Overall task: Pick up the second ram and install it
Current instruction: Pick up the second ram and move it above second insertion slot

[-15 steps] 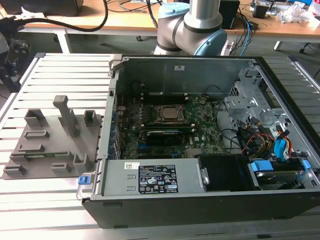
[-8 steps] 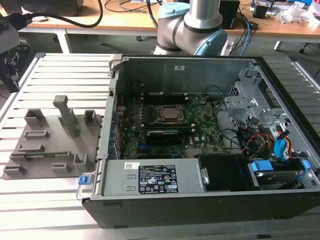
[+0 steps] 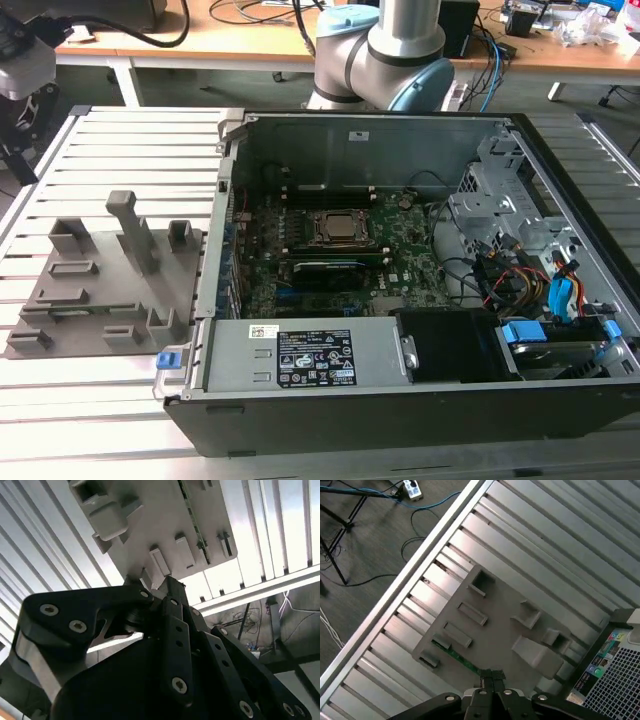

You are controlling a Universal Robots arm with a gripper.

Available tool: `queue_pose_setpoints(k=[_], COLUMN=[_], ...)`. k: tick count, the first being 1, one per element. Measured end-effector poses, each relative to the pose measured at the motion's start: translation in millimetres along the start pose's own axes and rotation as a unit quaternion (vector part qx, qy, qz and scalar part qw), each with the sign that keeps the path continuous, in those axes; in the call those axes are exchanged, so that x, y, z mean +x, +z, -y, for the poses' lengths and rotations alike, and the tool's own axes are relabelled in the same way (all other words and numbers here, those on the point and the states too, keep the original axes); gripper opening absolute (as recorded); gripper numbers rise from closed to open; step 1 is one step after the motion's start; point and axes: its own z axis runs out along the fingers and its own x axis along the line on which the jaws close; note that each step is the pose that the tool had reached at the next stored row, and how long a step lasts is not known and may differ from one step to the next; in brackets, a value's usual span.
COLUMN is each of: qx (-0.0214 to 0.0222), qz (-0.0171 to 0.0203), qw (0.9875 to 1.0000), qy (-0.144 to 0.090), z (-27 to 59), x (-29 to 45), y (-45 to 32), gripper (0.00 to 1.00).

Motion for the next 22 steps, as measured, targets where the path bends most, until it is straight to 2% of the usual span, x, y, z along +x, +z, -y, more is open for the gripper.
queue_pose_setpoints(k=[2,4,7,8,10,12,13,14,15,17,19,20,22], qx=[-0.0007,-0.0012,-0.0022,-0.0024,-0.003,-0.0036,-0.0038,-0.004,-0.0043,-0.0051,-0.0054,-0.0056,-0.0062], qz=[-0.0014,-0.0025,-0.0045,-0.0049,-0.0061,-0.0074,-0.0077,-0.008,-0.0088,-0.0103,-0.0109,-0.0114,-0.0126], qw=[0.9995,0.9982,0.994,0.9931,0.9892,0.9842,0.9829,0.981,0.9772,0.9689,0.9646,0.9615,0.9526], qy=[-0.032,-0.06,-0.109,-0.117,-0.147,-0.177,-0.184,-0.194,-0.212,-0.247,-0.263,-0.274,-0.304], z=[0.0,0.0,0.0,0.0,0.0,0.0,0.0,0.0,0.0,0.0,0.0,0.1,0.0], x=[0.0,0.0,0.0,0.0,0.0,0.0,0.0,0.0,0.0,0.0,0.0,0.0,0.0], y=[0.0,0.0,0.0,0.0,0.0,0.0,0.0,0.0,0.0,0.0,0.0,0.0,0.0], gripper=[0.11,0.11,0.11,0.11,0.11,0.11,0.11,0.11,0.11,0.11,0.11,0.11,0.11])
